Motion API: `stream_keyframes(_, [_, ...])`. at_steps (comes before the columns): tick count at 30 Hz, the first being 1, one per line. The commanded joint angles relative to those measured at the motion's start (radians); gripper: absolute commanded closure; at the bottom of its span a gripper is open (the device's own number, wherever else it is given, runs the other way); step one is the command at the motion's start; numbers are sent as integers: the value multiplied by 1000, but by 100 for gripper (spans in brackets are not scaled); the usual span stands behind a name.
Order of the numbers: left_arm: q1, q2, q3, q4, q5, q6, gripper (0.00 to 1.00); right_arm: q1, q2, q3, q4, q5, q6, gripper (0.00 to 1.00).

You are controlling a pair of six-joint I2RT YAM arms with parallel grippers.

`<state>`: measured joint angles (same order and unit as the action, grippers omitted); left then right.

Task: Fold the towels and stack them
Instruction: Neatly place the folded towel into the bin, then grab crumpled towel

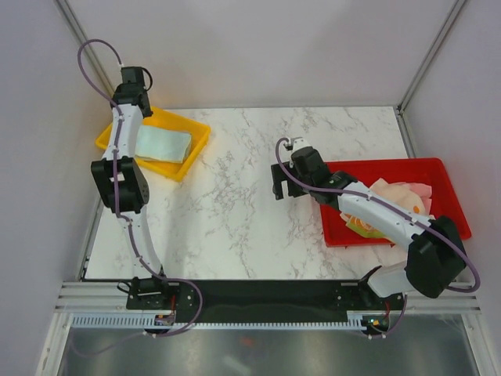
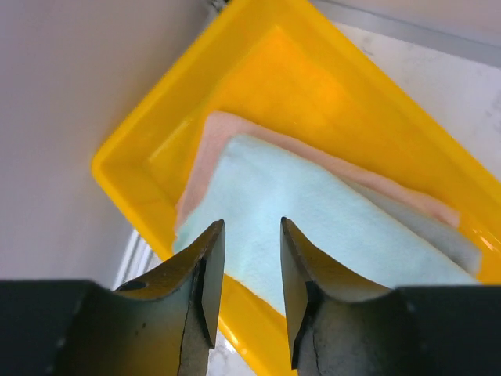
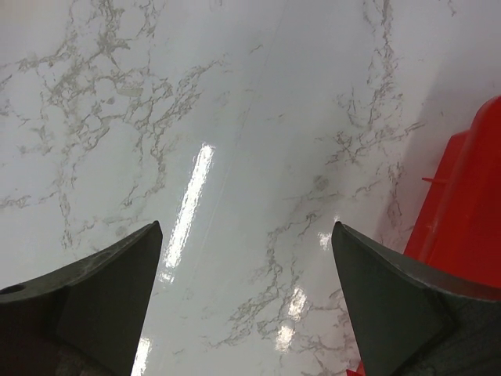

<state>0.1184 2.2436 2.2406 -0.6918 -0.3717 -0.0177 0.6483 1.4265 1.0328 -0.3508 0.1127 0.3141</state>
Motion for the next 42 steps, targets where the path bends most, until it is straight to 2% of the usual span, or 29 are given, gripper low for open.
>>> stream_keyframes(1, [-34,-123,-134,29,123,-83,61,-7,-52,59,-31,77,52,2])
stream_keyframes(2, [-42,-146,-172,32,135,-105,60,-15,-55,73,-42,94,86,2])
stream_keyframes(5, [-89,-278,-348,38,365,-192,61,-68,-52,153,-94,183,140,2])
stream_keyframes(9, [-239,-472,-557,95,516,-238,60,-272,-32,242,-258,347,249,2])
stream_keyframes(10, [-317,-513,-590,97,528,-246,60,-300,-38,248,-317,433,270,2])
stream_keyframes(12, [-397,-610,-670,109,582,-229,55,-391,-55,227,-349,472,319,2])
stream_keyframes(15, [-540,-714,-755,120,674,-234,53,-528,-87,158,-363,453,298,2])
stream_keyframes(17, [-574,-765,-809,121,752,-255,52,-591,-86,101,-367,481,284,2])
stream_keyframes(18, [-598,-807,-826,123,766,-267,51,-674,-83,80,-370,476,278,2])
stream_keyframes(20, [-612,-855,-872,126,816,-280,51,-755,-83,9,-361,441,269,5])
stream_keyframes(21, [-617,-877,-889,127,811,-280,50,-833,-86,-16,-331,420,263,7])
stream_keyframes(25, [-617,-981,-964,120,781,-269,48,-984,-90,-114,-289,357,246,11])
stream_keyframes(29, [-617,-1030,-1027,118,778,-272,48,-1018,-129,-143,-258,364,203,12])
stream_keyframes(34, [-617,-1047,-1033,104,778,-289,48,-1058,-196,-134,-283,403,178,13])
stream_keyframes(42, [-617,-1101,-1053,94,763,-343,47,-1116,-209,-195,-268,348,210,11])
